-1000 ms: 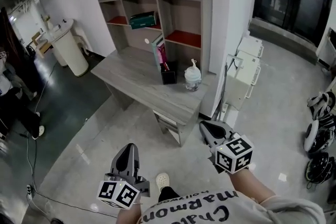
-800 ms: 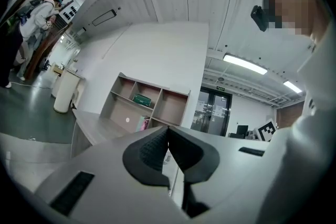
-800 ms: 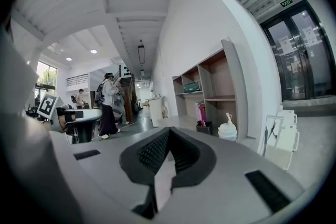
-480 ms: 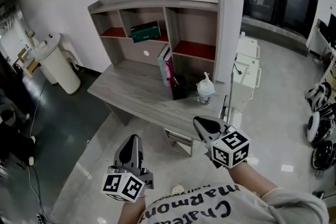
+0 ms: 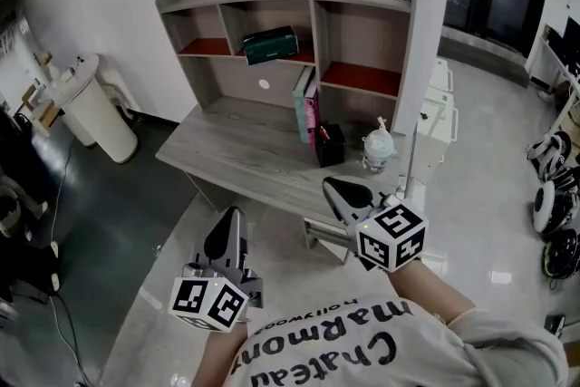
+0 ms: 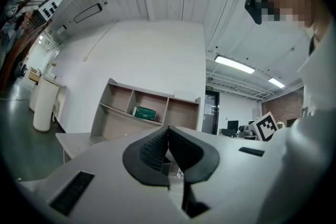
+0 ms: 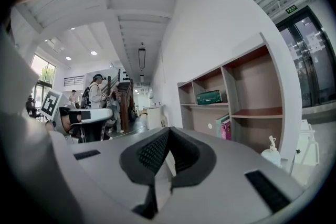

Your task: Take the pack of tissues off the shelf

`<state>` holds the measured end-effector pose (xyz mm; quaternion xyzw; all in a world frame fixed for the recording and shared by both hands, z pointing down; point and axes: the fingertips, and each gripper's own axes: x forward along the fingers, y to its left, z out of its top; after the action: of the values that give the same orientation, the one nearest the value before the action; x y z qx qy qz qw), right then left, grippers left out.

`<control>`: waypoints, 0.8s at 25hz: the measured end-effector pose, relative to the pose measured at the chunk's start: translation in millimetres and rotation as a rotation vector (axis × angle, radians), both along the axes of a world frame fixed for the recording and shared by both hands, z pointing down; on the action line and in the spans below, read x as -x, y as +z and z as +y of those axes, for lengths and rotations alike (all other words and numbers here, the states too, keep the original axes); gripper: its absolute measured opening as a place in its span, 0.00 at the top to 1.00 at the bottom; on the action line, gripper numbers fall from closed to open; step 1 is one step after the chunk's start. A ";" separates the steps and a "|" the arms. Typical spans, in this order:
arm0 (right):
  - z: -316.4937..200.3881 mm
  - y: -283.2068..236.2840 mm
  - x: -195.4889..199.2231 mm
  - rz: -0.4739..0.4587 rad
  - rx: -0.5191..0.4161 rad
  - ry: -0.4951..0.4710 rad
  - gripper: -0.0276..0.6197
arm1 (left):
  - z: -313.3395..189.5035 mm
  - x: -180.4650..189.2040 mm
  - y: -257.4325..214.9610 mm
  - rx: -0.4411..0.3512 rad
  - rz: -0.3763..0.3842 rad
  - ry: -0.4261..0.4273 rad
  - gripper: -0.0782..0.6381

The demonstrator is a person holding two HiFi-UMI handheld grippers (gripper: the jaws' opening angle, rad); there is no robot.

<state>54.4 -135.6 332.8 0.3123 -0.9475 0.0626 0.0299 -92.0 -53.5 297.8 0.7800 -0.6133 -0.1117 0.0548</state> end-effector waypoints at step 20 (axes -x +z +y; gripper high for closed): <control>-102.5 44.4 91.9 0.048 0.060 -0.032 0.94 | -47.2 102.5 52.2 0.099 0.032 -0.106 0.87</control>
<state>-37.5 -238.0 377.2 0.2977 -0.9490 0.0830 0.0631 -194.5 -100.8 350.0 0.7407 -0.6577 -0.0966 0.0972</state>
